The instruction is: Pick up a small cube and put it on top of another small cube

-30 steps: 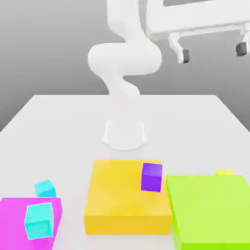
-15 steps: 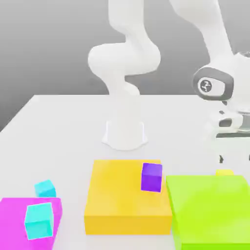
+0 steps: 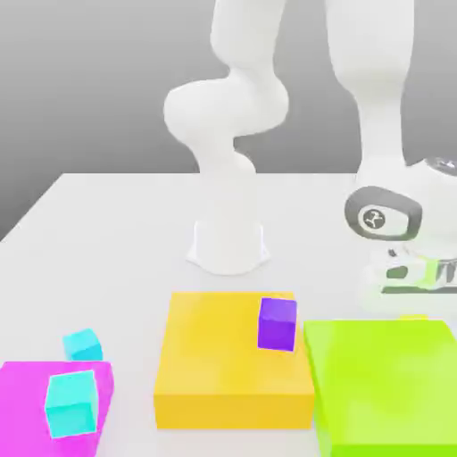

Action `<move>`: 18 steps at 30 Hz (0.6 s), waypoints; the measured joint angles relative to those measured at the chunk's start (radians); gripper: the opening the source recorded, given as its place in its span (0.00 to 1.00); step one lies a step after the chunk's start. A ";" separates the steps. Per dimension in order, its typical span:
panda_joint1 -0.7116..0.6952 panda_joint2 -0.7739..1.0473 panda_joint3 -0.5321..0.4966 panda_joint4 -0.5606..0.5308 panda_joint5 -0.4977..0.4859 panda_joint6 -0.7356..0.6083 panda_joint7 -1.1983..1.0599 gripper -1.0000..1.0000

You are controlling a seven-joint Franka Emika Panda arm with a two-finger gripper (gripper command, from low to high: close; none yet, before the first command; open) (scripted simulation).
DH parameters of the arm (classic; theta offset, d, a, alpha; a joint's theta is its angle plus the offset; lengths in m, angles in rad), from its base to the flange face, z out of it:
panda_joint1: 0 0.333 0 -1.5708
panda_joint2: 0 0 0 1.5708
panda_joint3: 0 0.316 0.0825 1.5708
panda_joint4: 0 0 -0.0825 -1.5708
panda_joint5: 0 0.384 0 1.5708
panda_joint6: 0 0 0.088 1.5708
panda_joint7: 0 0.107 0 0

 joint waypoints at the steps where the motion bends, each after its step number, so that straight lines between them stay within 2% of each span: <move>1: -0.022 -0.035 0.032 -0.009 0.045 -0.024 -0.034 0.00; 3: -0.059 -0.110 0.086 -0.027 0.141 -0.075 -0.108 0.00; 6: -0.118 -0.212 0.075 -0.053 0.270 -0.139 -0.289 0.00; 9: -0.177 -0.309 0.038 -0.077 0.355 -0.205 -0.458 0.00; 13: -0.209 -0.431 -0.042 -0.107 0.411 -0.294 -0.644 0.00; 18: -0.265 -0.577 -0.159 -0.146 0.414 -0.404 -0.829 0.00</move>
